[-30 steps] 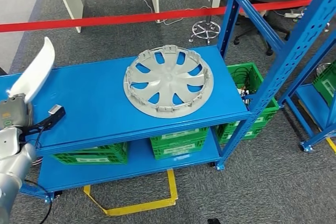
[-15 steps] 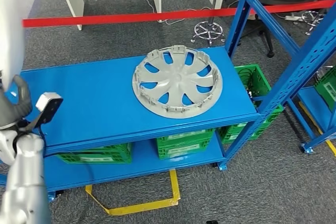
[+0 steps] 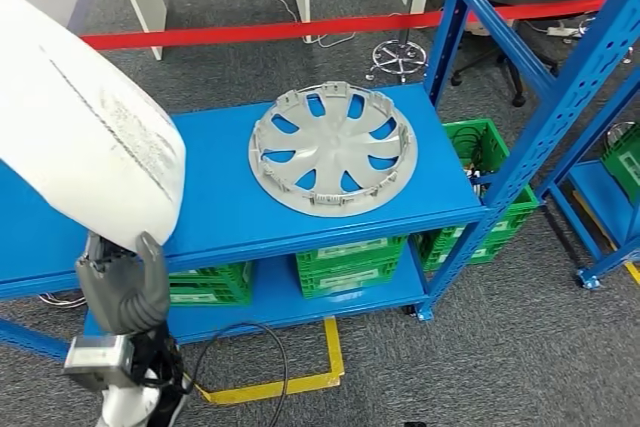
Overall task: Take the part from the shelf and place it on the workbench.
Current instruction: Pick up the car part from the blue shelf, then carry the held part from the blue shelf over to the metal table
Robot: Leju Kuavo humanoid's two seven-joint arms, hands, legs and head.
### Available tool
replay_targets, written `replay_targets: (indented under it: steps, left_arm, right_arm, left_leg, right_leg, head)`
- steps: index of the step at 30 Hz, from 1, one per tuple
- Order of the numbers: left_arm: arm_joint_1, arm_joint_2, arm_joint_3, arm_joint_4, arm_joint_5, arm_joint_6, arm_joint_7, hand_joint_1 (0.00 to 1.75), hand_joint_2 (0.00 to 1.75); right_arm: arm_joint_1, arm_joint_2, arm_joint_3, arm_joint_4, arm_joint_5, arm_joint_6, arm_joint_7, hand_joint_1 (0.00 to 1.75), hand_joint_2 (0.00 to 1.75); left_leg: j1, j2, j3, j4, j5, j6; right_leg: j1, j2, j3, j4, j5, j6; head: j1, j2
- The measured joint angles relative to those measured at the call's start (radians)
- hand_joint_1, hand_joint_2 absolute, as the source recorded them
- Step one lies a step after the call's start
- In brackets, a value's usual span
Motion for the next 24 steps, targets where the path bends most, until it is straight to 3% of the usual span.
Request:
replay_targets:
  steps: [2,4,5,6,7,9,10,11,12,14,16,17,19,20,21,22,24]
  left_arm:
    - [0.015,0.002,-0.045,-0.026,0.012,-0.002,-0.001,1.75,1.75]
    - [0.033,0.003,-0.08,-0.046,0.029,-0.015,-0.001,1.75,1.75]
    - [0.039,0.004,-0.093,-0.054,0.036,-0.024,-0.001,1.75,1.75]
    - [0.043,0.004,-0.106,-0.061,0.041,-0.031,-0.001,1.75,1.75]
    - [0.046,0.004,-0.116,-0.065,0.043,-0.035,-0.002,1.75,1.75]
    - [0.052,0.004,-0.133,-0.07,0.046,-0.04,-0.002,1.75,1.75]
    - [0.056,0.004,-0.138,-0.071,0.046,-0.041,-0.002,1.75,1.75]
    - [0.059,0.004,-0.142,-0.071,0.046,-0.04,-0.002,1.75,1.75]
    - [0.062,0.005,-0.145,-0.071,0.046,-0.039,-0.002,1.75,1.75]
    - [0.069,0.007,-0.15,-0.071,0.049,-0.037,-0.002,1.75,1.75]
    - [0.076,0.008,-0.155,-0.071,0.054,-0.037,-0.002,1.75,1.75]
    - [0.078,0.009,-0.155,-0.072,0.056,-0.038,-0.002,1.75,1.75]
    - [0.082,0.01,-0.155,-0.072,0.057,-0.039,-0.002,1.75,1.75]
    - [0.085,0.011,-0.155,-0.072,0.056,-0.039,-0.002,1.75,1.75]
    - [0.087,0.013,-0.154,-0.072,0.055,-0.039,-0.002,1.75,1.75]
    - [0.09,0.014,-0.153,-0.072,0.054,-0.038,-0.002,1.75,1.75]
    - [0.092,0.017,-0.153,-0.072,0.052,-0.035,-0.002,1.75,1.75]
  right_arm:
    - [0.0,-0.001,-0.004,0.0,0.005,-0.002,0.007,0.0,0.0]
    - [0.002,-0.002,-0.008,-0.001,0.008,-0.005,0.01,0.0,0.0]
    - [0.003,-0.003,-0.009,-0.001,0.009,-0.008,0.008,0.0,0.0]
    - [0.004,-0.003,-0.011,-0.001,0.01,-0.01,0.005,0.0,0.0]
    - [0.005,-0.004,-0.012,-0.001,0.011,-0.012,0.0,0.0,0.0]
    - [0.004,-0.004,-0.014,-0.001,0.014,-0.011,-0.011,0.0,0.0]
    - [0.004,-0.005,-0.014,-0.001,0.017,-0.009,-0.018,0.0,0.0]
    - [0.004,-0.005,-0.014,-0.001,0.021,-0.006,-0.024,0.0,0.0]
    - [0.004,-0.005,-0.014,-0.001,0.026,-0.003,-0.029,0.0,0.0]
    - [0.003,-0.005,-0.014,-0.001,0.037,0.0,-0.036,0.0,0.0]
    - [-0.001,-0.005,-0.013,-0.001,0.045,0.0,-0.04,0.0,0.0]
    - [-0.003,-0.005,-0.012,-0.001,0.047,-0.001,-0.041,0.0,0.0]
    - [-0.003,-0.005,-0.012,-0.001,0.05,-0.003,-0.041,0.0,0.0]
    - [-0.002,-0.005,-0.012,-0.001,0.051,-0.004,-0.042,0.0,0.0]
    - [-0.001,-0.005,-0.012,-0.001,0.051,-0.005,-0.043,0.0,0.0]
    - [0.0,-0.005,-0.012,-0.001,0.052,-0.006,-0.044,0.0,0.0]
    - [0.0,-0.005,-0.012,-0.001,0.054,-0.003,-0.051,0.0,0.0]
  left_leg:
    - [-0.005,-0.001,0.029,-0.06,0.013,0.01]
    - [-0.008,0.0,0.02,-0.061,0.028,0.024]
    - [-0.008,0.001,0.014,-0.064,0.037,0.033]
    - [-0.006,0.003,0.005,-0.067,0.047,0.041]
    - [-0.004,0.005,-0.006,-0.069,0.057,0.047]
    - [-0.005,0.006,-0.031,-0.068,0.075,0.053]
    - [-0.006,0.007,-0.044,-0.068,0.084,0.053]
    - [-0.006,0.007,-0.056,-0.067,0.094,0.052]
    - [-0.006,0.008,-0.069,-0.066,0.103,0.05]
    - [-0.006,0.008,-0.088,-0.064,0.119,0.044]
    - [-0.008,0.006,-0.1,-0.057,0.133,0.034]
    - [-0.009,0.006,-0.104,-0.055,0.141,0.029]
    - [-0.01,0.006,-0.11,-0.054,0.156,0.018]
    - [-0.009,0.005,-0.114,-0.051,0.15,0.013]
    - [-0.008,0.004,-0.12,-0.035,0.126,0.008]
    - [-0.007,0.003,-0.129,-0.005,0.086,0.003]
    - [-0.005,0.003,-0.151,0.113,-0.018,-0.003]
  right_leg:
    - [0.001,0.0,-0.005,0.001,0.01,0.012]
    - [-0.003,0.001,-0.009,0.001,0.019,0.025]
    - [-0.004,0.002,-0.015,0.007,0.01,0.031]
    - [-0.004,0.004,-0.027,0.026,-0.016,0.035]
    - [-0.005,0.005,-0.042,0.065,-0.059,0.039]
    - [-0.005,0.005,-0.072,0.18,-0.158,0.044]
    - [-0.005,0.005,-0.077,0.235,-0.185,0.045]
    - [-0.006,0.005,-0.07,0.265,-0.185,0.046]
    - [-0.006,0.005,-0.048,0.266,-0.166,0.047]
    - [-0.008,0.005,0.044,0.166,-0.11,0.046]
    - [-0.008,0.007,0.154,0.014,-0.105,0.042]
    - [-0.007,0.008,0.184,-0.036,-0.116,0.04]
    - [-0.006,0.009,0.188,-0.063,-0.124,0.031]
    - [-0.006,0.006,0.179,-0.062,-0.119,0.025]
    - [-0.007,0.003,0.171,-0.062,-0.112,0.017]
    - [-0.008,-0.001,0.162,-0.063,-0.103,0.009]
    - [-0.005,-0.007,0.145,-0.06,-0.086,-0.001]
  head:
    - [0.001,0.0]
    - [0.001,0.0]
    - [0.001,0.0]
    - [0.002,0.0]
    - [0.004,0.0]
    - [0.008,0.0]
    - [0.008,0.0]
    - [0.008,0.0]
    - [0.008,0.0]
    - [0.008,0.0]
    - [0.008,0.0]
    - [0.008,0.0]
    - [0.007,0.0]
    - [0.007,0.0]
    - [0.006,0.0]
    - [0.005,0.0]
    - [0.003,0.0]
